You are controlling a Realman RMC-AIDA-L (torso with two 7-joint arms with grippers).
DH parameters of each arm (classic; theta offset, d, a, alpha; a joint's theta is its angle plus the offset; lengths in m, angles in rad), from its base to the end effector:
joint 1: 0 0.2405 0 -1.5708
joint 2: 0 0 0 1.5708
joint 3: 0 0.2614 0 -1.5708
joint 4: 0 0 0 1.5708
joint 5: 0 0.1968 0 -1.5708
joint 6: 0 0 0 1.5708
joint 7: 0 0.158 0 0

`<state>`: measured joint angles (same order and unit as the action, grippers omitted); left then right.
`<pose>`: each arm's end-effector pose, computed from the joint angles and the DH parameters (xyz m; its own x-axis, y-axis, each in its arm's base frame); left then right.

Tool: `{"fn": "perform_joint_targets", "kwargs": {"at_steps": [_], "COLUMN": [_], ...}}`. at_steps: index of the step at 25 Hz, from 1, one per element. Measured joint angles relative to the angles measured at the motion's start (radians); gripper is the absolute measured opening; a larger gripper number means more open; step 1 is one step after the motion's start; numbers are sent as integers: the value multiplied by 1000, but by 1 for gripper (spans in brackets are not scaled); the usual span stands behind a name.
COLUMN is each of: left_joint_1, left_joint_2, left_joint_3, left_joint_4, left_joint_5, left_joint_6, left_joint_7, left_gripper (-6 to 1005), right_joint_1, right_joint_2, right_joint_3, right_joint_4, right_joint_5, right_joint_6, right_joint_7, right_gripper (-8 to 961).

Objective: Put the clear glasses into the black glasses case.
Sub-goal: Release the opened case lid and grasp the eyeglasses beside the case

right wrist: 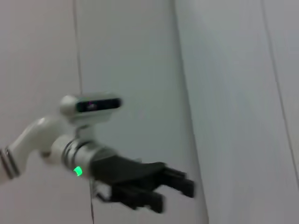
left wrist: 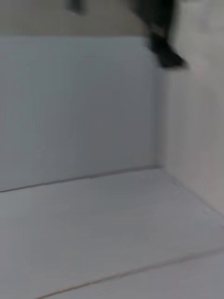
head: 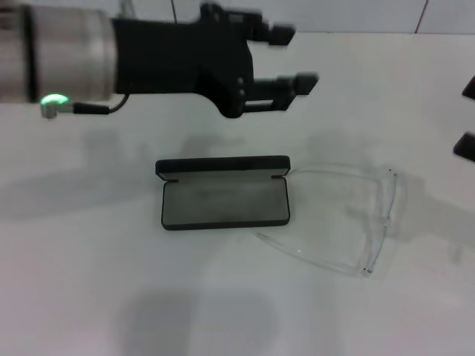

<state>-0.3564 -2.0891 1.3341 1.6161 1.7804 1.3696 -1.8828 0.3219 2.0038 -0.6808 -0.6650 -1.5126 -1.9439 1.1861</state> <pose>-0.0970 0.3122 0.0191 0.9114 -0.0374 0.4097 0.0936 -0.9509 -0.2951 0.2522 0.2659 0.0685 0.5739 0.0115 -0.8188 -0.3116 -0.9216 -0.2314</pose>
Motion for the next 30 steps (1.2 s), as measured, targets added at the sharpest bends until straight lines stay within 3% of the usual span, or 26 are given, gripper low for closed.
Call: {"fn": "perform_joint_targets", "kwargs": {"at_steps": [6, 11, 14, 18, 21, 26, 30], "left_joint_1": [143, 194, 188, 191, 191, 189, 188], "left_joint_2": [-2, 2, 1, 1, 2, 1, 1], "left_joint_3": [-16, -35, -56, -63, -72, -80, -79], "left_joint_4": [-192, -556, -714, -796, -818, -828, -840], "left_joint_5": [-385, -723, -760, -758, -759, -752, -752], "left_joint_6": [74, 242, 374, 403, 405, 407, 407], "left_joint_7": [336, 639, 807, 859, 867, 892, 894], "left_gripper": [599, 597, 595, 593, 592, 589, 587], "right_joint_1": [20, 50, 87, 158, 222, 355, 439], "right_joint_2": [-31, -61, -95, -158, -188, -208, -210], "right_joint_3": [20, 23, 29, 7, 4, -5, -28], "right_joint_4": [-10, -54, -71, -203, -349, -546, -622], "right_joint_5": [0, -2, -4, -89, -231, -456, -547], "right_joint_6": [2, 8, 0, 11, 2, -72, -132], "right_joint_7": [103, 263, 403, 707, 959, 1221, 1181], "right_gripper": [878, 878, 878, 878, 877, 877, 877]}}
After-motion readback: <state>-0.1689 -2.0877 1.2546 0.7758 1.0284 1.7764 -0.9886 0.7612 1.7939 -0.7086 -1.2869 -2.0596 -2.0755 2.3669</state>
